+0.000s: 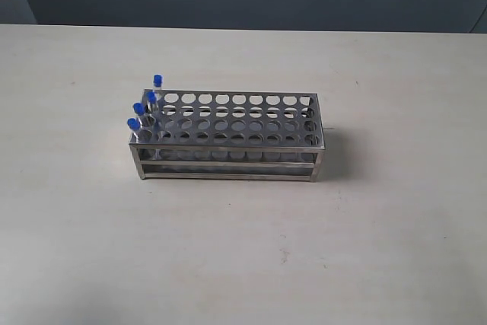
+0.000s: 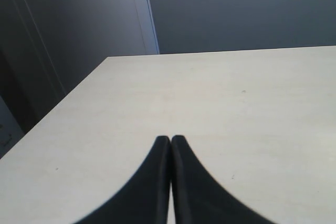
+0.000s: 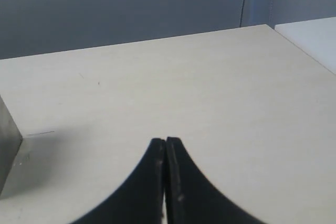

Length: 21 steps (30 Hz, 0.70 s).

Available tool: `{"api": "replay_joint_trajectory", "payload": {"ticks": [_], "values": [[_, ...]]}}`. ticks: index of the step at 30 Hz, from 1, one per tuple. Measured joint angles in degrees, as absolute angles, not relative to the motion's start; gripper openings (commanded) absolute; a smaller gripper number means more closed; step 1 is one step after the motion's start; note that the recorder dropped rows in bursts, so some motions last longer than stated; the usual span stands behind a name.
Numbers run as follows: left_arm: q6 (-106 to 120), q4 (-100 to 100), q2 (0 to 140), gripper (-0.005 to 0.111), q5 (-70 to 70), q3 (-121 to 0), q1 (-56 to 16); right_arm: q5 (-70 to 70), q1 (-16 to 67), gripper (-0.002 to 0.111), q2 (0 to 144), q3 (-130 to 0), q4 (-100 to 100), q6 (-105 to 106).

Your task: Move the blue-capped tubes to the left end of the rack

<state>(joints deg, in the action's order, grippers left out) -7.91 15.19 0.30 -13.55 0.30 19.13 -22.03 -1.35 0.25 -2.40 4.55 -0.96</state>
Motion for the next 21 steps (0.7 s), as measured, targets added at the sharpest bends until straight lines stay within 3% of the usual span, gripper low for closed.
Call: {"api": "replay_joint_trajectory", "payload": {"ticks": [21], "values": [[-7.9,15.2,0.3,0.001,-13.6,0.3,19.1,-21.7,-1.4,-0.001,0.3,-0.3,6.7,-2.6]]}}
